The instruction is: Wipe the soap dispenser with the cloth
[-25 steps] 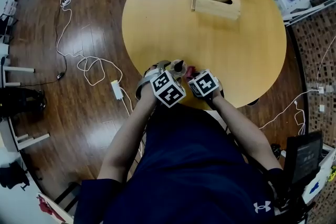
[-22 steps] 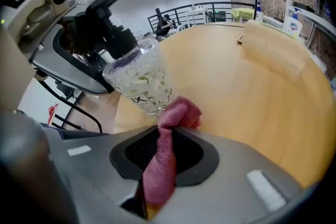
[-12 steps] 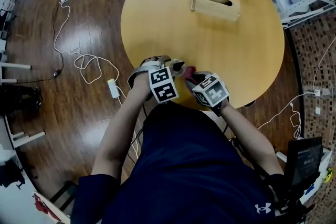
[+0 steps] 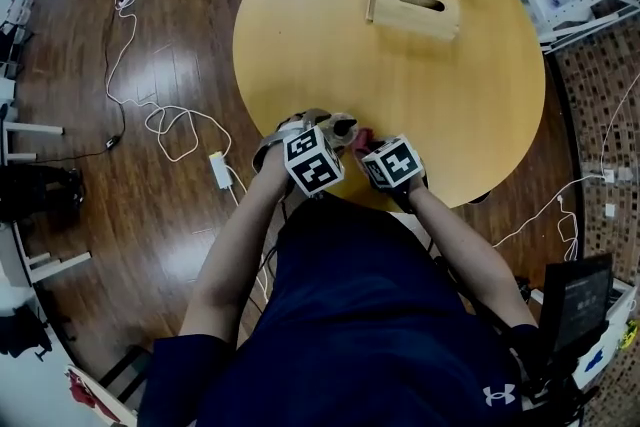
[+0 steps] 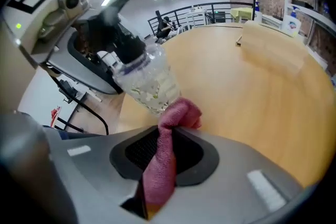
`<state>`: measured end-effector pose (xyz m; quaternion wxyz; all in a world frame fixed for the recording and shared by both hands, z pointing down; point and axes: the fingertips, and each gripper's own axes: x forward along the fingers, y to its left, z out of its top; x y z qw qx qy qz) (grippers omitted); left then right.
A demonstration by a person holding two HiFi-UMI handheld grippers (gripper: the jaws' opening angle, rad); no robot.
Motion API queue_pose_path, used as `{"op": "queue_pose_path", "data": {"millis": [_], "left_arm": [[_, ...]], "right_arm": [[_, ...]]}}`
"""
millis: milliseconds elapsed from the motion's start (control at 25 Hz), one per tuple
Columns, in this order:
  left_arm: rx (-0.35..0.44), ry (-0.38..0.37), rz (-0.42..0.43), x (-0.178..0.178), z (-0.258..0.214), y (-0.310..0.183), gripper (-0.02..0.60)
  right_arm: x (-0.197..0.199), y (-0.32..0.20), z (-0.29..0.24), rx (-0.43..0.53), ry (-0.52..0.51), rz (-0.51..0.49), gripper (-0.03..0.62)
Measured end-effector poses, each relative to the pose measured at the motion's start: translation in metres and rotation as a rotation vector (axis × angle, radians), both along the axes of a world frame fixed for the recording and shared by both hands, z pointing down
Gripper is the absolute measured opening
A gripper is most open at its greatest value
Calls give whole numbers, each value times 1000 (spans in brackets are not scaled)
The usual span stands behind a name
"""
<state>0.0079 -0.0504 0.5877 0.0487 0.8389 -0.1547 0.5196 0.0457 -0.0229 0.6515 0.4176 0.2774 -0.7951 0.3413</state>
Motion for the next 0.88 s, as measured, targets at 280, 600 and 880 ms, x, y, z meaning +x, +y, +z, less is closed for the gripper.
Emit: {"op": "queue_pose_path", "data": {"millis": [280,600,880], "left_arm": [[-8,-38,-49,-13,-3,3,327],[37,36,-135,-12,6,1,285],[57,-62,-6,-29,9,0,284]], "right_arm": [[-12,8,-72,108,-115,-51,87],[-4,0,0,-1,-2,-5,86],[-8,5,-15,-2,-37,-15,87]]}}
